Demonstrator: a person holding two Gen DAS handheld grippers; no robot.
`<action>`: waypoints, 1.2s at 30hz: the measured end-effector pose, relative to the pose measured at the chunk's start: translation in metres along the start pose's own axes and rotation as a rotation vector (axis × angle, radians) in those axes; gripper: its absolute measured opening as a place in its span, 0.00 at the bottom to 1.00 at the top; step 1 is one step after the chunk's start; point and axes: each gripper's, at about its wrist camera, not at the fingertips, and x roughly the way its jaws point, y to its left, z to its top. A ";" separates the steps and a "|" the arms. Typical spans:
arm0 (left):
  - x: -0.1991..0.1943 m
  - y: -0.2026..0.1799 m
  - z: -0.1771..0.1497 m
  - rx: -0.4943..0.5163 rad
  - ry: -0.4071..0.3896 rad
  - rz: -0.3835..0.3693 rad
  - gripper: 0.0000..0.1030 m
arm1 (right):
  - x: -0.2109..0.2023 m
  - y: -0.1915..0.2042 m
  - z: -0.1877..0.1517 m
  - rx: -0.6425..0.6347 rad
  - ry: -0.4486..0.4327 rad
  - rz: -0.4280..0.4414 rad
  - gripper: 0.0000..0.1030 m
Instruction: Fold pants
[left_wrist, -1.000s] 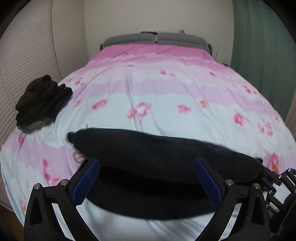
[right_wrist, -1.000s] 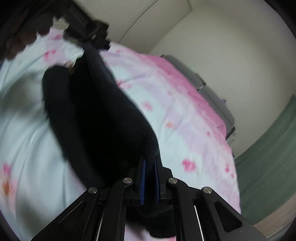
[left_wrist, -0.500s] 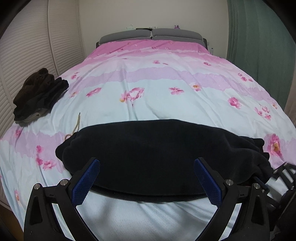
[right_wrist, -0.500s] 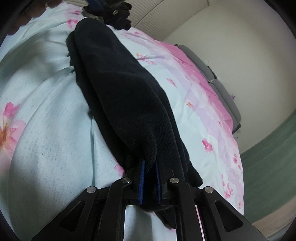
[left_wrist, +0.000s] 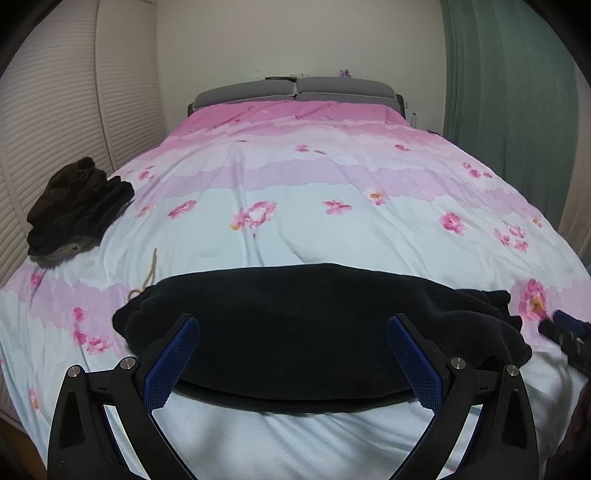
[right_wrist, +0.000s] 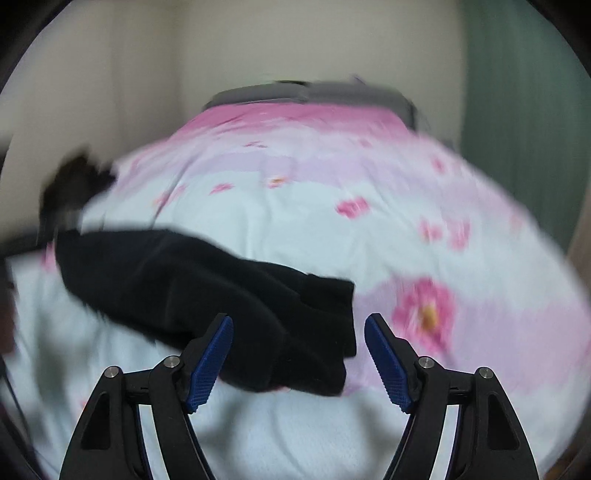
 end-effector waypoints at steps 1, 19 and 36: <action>0.001 -0.002 0.000 0.000 0.003 -0.003 1.00 | 0.006 -0.016 0.002 0.099 0.021 0.028 0.58; 0.018 -0.015 0.007 0.022 0.003 0.000 1.00 | 0.063 -0.068 0.012 0.311 0.147 0.135 0.05; 0.022 0.003 0.002 0.041 0.015 0.042 1.00 | 0.092 -0.049 0.026 0.098 0.203 -0.083 0.36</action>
